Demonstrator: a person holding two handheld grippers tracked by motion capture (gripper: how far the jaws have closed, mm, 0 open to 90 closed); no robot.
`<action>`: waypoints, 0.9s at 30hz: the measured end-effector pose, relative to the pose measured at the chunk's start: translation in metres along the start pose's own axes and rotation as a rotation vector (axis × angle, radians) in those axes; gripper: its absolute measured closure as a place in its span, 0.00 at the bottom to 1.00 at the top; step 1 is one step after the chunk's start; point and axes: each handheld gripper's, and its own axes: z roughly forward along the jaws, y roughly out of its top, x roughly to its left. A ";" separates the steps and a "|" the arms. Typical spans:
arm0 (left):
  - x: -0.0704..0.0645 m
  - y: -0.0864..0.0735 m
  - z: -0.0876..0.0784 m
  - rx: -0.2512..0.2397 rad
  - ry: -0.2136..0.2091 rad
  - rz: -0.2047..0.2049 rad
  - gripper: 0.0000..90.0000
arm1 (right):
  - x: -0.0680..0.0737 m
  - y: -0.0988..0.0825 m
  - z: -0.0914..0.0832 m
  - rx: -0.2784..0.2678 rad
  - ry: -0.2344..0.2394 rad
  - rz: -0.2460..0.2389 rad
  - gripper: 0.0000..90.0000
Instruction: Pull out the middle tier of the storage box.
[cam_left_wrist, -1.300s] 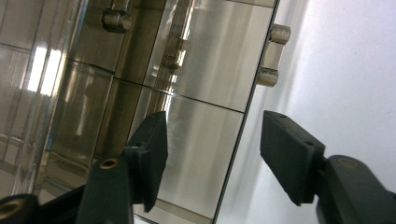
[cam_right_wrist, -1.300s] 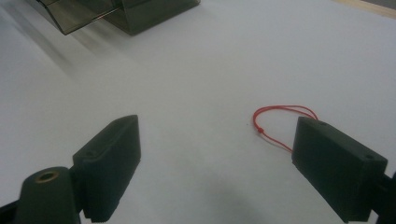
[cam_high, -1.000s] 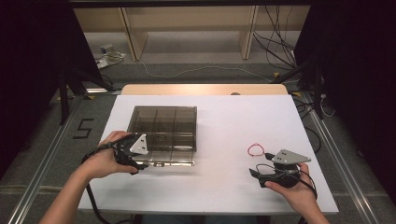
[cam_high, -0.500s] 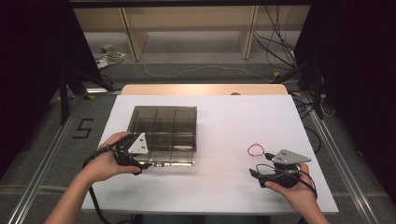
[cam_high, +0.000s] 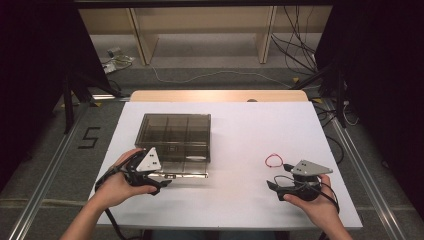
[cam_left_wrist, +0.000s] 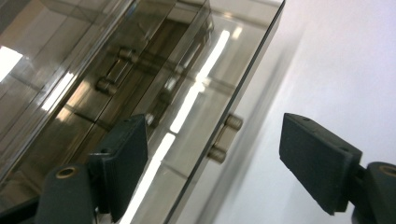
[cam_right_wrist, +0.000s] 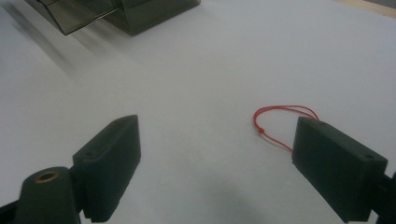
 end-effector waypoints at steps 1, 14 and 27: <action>-0.001 0.000 -0.001 -0.012 -0.003 -0.015 0.26 | 0.000 0.000 0.000 0.000 0.001 -0.001 0.18; -0.022 -0.011 -0.004 -0.122 -0.020 -0.111 0.25 | 0.000 0.000 0.000 0.003 0.004 -0.003 0.18; -0.047 -0.023 0.007 -0.091 -0.040 -0.114 0.30 | 0.000 0.000 -0.001 0.002 0.008 -0.005 0.18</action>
